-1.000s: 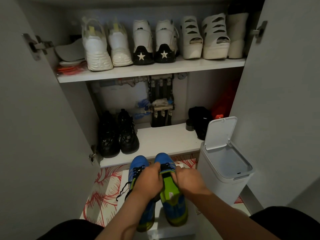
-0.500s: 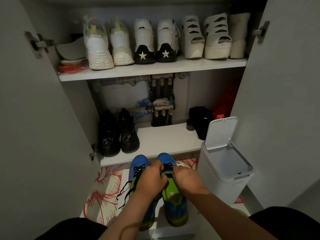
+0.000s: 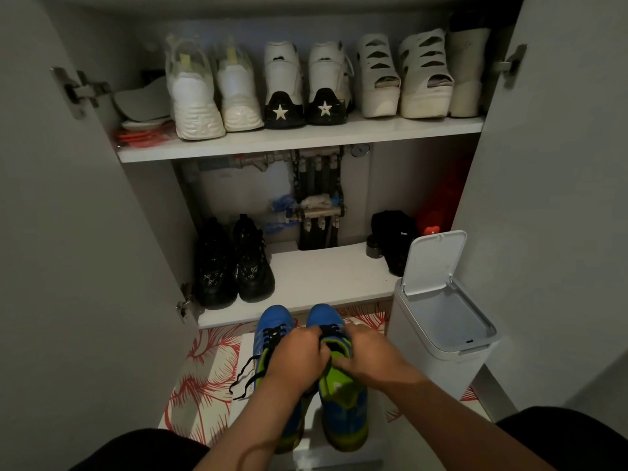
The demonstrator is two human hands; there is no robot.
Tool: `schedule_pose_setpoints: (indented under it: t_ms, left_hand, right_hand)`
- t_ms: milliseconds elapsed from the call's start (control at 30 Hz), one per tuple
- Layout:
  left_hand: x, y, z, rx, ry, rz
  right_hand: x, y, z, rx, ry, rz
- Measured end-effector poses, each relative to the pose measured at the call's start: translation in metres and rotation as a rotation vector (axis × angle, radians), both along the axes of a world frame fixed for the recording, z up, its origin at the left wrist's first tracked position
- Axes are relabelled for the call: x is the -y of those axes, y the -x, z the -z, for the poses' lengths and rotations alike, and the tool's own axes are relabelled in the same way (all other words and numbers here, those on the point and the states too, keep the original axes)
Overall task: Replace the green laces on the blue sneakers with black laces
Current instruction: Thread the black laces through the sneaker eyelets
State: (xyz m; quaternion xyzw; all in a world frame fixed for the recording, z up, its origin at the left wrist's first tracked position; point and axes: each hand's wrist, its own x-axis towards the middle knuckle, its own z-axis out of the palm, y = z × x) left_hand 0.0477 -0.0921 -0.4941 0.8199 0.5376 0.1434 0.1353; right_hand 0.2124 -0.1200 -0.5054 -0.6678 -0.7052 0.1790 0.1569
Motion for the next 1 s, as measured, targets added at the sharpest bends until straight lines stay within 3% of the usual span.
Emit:
schedule_pose_setpoints:
  t_ms: [267, 400, 500, 600, 767, 1000]
  left_hand:
    - [0.001, 0.006, 0.005, -0.112, -0.078, 0.089]
    - [0.000, 0.012, 0.003, -0.080, -0.064, 0.097]
    - [-0.002, 0.016, -0.005, -0.194, -0.116, 0.056]
    - [-0.004, 0.021, -0.014, -0.280, -0.018, 0.026]
    - [-0.002, 0.024, -0.031, -0.266, 0.173, 0.074]
    - [0.000, 0.033, -0.033, -0.271, 0.228, -0.011]
  right_hand:
    - [-0.001, -0.001, -0.007, 0.125, 0.003, -0.003]
    - [-0.001, -0.001, -0.008, 0.049, 0.040, 0.025]
    - [-0.002, -0.007, -0.012, -0.053, 0.131, 0.041]
    - [-0.004, -0.017, -0.019, -0.100, 0.227, 0.042]
    - [-0.007, -0.027, -0.026, -0.220, 0.333, 0.018]
    - [-0.003, -0.034, -0.029, -0.345, 0.354, 0.086]
